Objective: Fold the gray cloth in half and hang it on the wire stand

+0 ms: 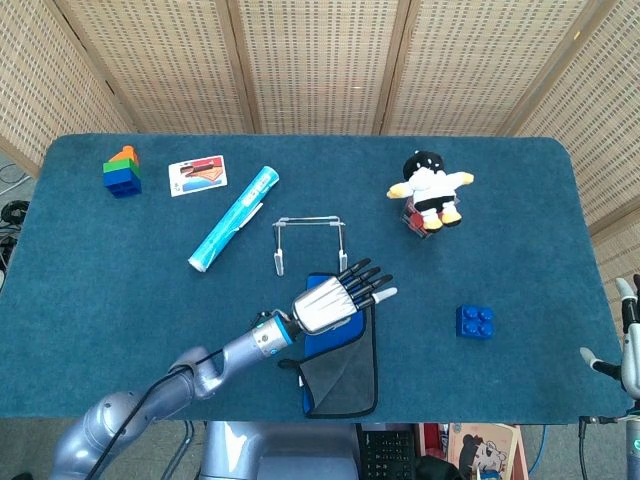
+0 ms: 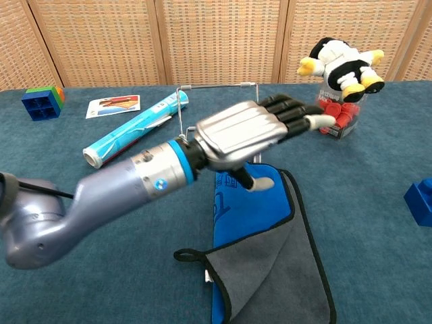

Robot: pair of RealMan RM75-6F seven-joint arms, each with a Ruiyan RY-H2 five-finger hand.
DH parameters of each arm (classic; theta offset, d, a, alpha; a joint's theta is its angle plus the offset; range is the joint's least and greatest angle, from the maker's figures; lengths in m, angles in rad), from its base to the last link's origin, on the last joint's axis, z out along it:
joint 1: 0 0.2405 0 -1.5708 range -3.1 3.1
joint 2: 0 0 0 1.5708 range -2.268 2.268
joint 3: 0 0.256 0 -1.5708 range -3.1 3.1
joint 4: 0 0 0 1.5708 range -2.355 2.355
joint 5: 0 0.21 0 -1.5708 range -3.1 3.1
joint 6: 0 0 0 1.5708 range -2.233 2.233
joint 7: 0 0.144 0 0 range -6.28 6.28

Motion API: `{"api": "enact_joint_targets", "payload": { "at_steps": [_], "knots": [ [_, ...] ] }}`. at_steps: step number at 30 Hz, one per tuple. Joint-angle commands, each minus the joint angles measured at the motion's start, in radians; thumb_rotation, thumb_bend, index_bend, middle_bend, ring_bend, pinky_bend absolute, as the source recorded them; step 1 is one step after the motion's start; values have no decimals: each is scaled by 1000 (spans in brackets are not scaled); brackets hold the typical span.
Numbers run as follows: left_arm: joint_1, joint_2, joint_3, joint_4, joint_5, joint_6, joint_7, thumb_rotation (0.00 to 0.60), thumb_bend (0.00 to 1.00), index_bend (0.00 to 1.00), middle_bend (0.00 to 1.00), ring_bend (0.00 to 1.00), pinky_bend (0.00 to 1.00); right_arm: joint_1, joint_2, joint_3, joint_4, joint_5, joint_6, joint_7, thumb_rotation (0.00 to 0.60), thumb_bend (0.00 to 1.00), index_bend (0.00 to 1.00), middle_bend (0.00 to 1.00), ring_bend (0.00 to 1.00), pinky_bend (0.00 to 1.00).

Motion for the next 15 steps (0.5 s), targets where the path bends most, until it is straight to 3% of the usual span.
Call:
{"api": "enact_joint_targets", "payload": {
  "at_steps": [1, 9, 15],
  "knots": [
    [56, 114, 44, -91, 24, 64, -39, 600, 294, 104, 0, 0, 0, 0, 0, -1, -3, -3, 3, -3, 600, 0, 0, 0, 0, 0],
    [183, 275, 152, -202, 59, 151, -133, 600, 293, 269, 0, 0, 0, 3, -6, -5, -7, -8, 3, -18, 600, 0, 0, 0, 0, 0],
    [258, 318, 206, -232, 78, 208, -202, 600, 294, 307, 0, 0, 0, 5, -13, -5, -9, -8, 7, -37, 600, 0, 0, 0, 0, 0]
  ]
}}
